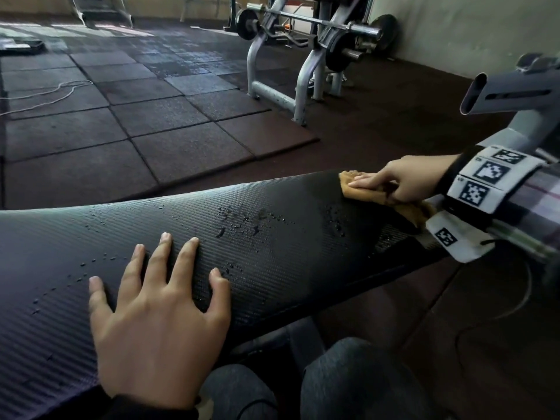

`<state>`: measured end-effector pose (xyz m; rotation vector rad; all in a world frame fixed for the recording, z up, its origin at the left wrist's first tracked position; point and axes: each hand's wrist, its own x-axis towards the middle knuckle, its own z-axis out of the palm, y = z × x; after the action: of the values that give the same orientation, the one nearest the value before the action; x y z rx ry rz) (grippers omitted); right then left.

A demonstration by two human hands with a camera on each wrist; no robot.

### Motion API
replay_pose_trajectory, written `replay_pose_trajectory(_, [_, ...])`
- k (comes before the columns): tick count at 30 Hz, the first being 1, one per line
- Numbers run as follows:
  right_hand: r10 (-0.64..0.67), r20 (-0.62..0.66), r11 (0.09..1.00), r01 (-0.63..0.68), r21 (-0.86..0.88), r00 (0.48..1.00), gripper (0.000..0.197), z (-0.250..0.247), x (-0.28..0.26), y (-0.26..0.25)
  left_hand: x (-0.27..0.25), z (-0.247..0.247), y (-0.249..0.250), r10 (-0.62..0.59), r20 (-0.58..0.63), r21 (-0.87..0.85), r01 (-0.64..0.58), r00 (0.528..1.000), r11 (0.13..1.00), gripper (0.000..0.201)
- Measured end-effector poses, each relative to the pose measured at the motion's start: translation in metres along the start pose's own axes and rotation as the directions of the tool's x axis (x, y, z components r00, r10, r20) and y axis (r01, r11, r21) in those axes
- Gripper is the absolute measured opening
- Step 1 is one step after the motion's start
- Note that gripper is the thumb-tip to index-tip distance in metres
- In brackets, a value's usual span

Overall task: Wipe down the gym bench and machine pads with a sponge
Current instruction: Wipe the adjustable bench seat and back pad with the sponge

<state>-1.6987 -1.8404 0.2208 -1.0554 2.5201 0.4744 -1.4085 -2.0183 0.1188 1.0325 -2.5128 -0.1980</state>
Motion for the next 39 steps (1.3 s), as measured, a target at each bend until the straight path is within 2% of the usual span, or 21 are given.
replay_pose_trajectory(2, [0.059,-0.003,0.998,-0.059,-0.023,0.998,0.071,0.000,0.003,0.005,0.000,0.000,0.000,0.000,-0.003,-0.001,0.000,1.000,1.000,0.056])
replay_pose_trajectory(5, [0.057,-0.063,0.996,-0.062,-0.068,0.996,0.070,-0.003,0.013,-0.006,0.000,0.000,0.001,0.003,-0.007,0.003,-0.003,1.000,1.000,0.057])
replay_pose_trajectory(11, [-0.123,-0.168,0.991,0.111,-0.076,0.978,0.062,0.005,-0.001,-0.051,-0.003,0.001,-0.001,0.017,-0.023,0.002,-0.017,1.000,1.000,0.057])
replay_pose_trajectory(14, [-0.195,-0.210,0.980,0.201,0.008,0.958,0.055,0.027,-0.023,-0.046,-0.003,0.002,-0.003,0.028,-0.027,-0.003,-0.028,0.999,1.000,0.058])
replay_pose_trajectory(16, [-0.173,-0.250,0.973,0.205,0.107,0.953,0.054,0.043,-0.035,-0.030,-0.003,0.002,-0.003,0.031,-0.028,-0.003,-0.032,0.999,0.999,0.057])
replay_pose_trajectory(19, [-0.041,-0.244,0.975,0.092,0.203,0.969,0.056,0.059,-0.035,-0.002,-0.002,0.002,-0.002,0.025,-0.037,-0.014,-0.026,0.999,1.000,0.057])
replay_pose_trajectory(22, [0.102,-0.202,0.984,-0.069,0.164,0.974,0.059,0.056,-0.020,0.012,-0.001,0.004,-0.001,0.019,-0.039,-0.036,-0.021,0.999,0.999,0.057])
replay_pose_trajectory(24, [0.133,-0.180,0.987,-0.114,0.110,0.975,0.061,0.047,-0.008,0.008,0.000,0.005,-0.002,0.014,-0.040,-0.051,-0.016,0.999,0.999,0.057])
replay_pose_trajectory(26, [0.120,-0.177,0.991,-0.107,0.084,0.977,0.063,0.038,0.000,-0.004,0.000,0.006,-0.002,0.011,-0.038,-0.053,-0.013,0.999,0.999,0.057])
replay_pose_trajectory(29, [0.043,-0.199,0.996,-0.027,0.081,0.979,0.061,0.037,0.001,-0.025,0.000,0.007,-0.003,0.016,-0.034,-0.059,-0.018,0.999,0.998,0.057])
replay_pose_trajectory(34, [-0.093,-0.266,0.988,0.123,0.097,0.959,0.055,0.057,-0.030,-0.029,0.000,0.008,-0.004,0.027,-0.038,-0.056,-0.029,0.999,0.998,0.058])
replay_pose_trajectory(37, [-0.082,-0.258,0.974,0.132,0.183,0.963,0.059,0.066,-0.043,-0.012,0.000,0.008,-0.004,0.031,-0.035,-0.058,-0.033,0.999,0.998,0.058])
replay_pose_trajectory(39, [-0.020,-0.224,0.975,0.068,0.213,0.974,0.062,0.065,-0.040,0.000,0.001,0.009,-0.003,0.029,-0.036,-0.062,-0.031,0.999,0.998,0.058])
